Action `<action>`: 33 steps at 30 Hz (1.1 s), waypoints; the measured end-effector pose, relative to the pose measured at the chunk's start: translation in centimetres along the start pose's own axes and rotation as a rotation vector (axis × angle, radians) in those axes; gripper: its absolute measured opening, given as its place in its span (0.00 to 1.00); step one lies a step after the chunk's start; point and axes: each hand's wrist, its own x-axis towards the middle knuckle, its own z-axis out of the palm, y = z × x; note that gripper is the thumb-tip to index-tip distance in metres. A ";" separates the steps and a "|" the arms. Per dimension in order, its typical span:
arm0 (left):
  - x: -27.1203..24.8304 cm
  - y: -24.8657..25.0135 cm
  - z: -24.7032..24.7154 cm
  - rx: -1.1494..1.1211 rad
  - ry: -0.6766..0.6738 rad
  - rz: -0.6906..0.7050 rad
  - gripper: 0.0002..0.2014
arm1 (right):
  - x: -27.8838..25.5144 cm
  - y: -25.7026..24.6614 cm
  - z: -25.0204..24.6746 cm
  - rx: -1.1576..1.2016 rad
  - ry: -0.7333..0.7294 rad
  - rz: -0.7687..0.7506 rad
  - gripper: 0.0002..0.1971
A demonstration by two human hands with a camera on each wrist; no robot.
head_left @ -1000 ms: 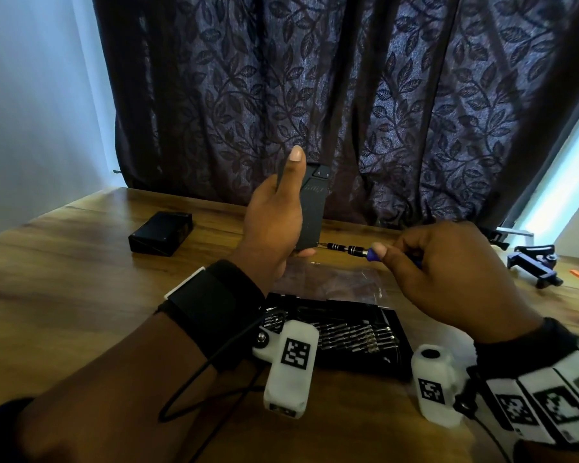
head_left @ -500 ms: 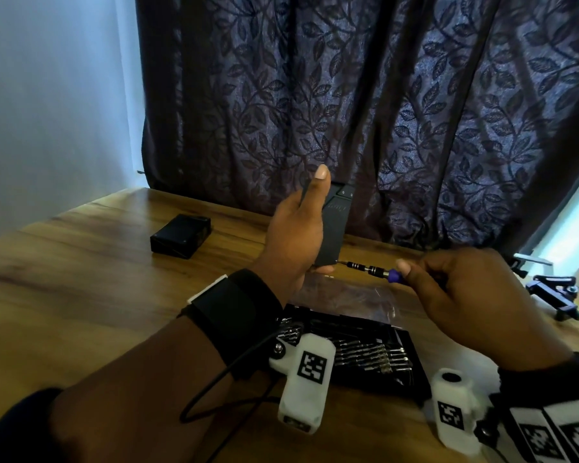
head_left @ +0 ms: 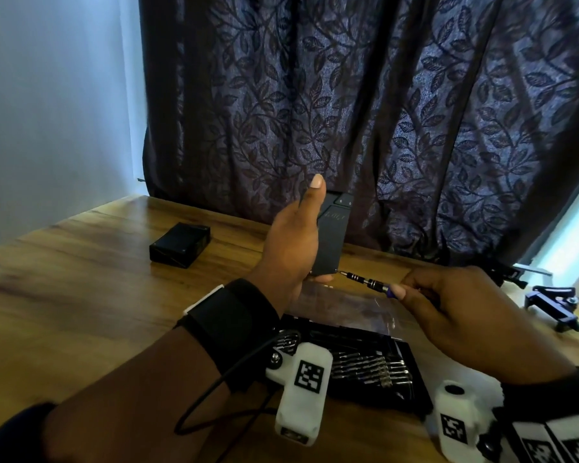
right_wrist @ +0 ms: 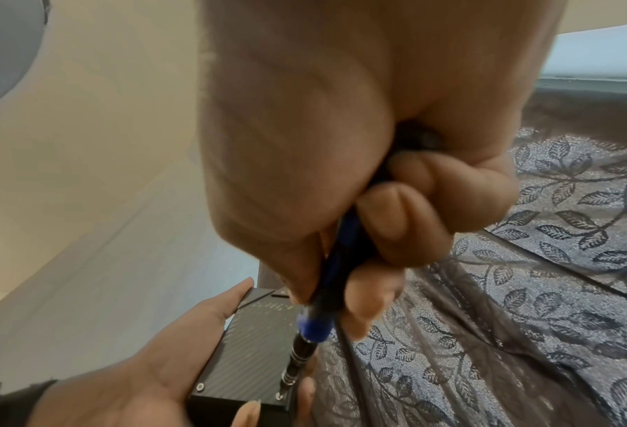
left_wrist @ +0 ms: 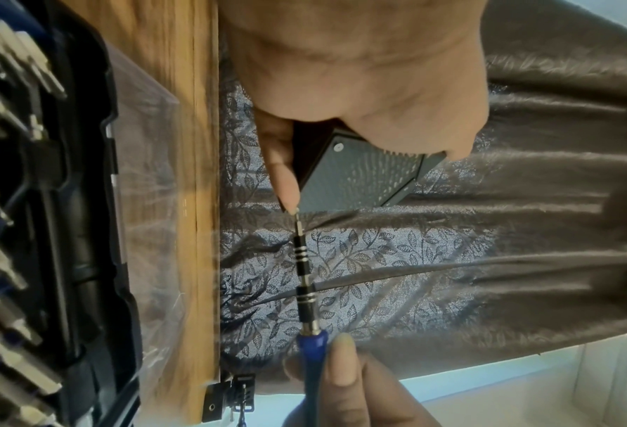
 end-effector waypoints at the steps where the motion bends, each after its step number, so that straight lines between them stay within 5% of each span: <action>1: -0.1 0.1 0.0 -0.003 -0.002 0.003 0.34 | 0.0 0.0 0.0 0.010 0.007 0.012 0.13; 9: -0.2 0.0 0.0 0.000 -0.010 0.013 0.35 | -0.1 0.1 0.0 -0.037 0.092 0.031 0.09; 15: -0.1 0.0 0.1 0.003 -0.008 0.016 0.33 | -0.1 0.0 0.0 -0.034 -0.003 0.022 0.16; 18: 0.0 0.0 0.0 -0.001 -0.008 0.022 0.34 | -0.2 -0.5 -0.3 0.040 -0.024 0.033 0.08; 23: 0.0 0.5 -0.1 -0.009 0.043 0.043 0.38 | -0.3 -0.5 -0.8 0.001 0.084 0.005 0.20; 28: -0.3 1.1 -0.4 -0.060 0.056 0.067 0.36 | -0.5 -0.5 -2.0 0.009 0.228 -0.102 0.08; 33: -0.4 1.2 -0.4 -0.061 0.082 0.063 0.35 | -0.6 -1.3 -1.5 0.021 0.302 -0.127 0.11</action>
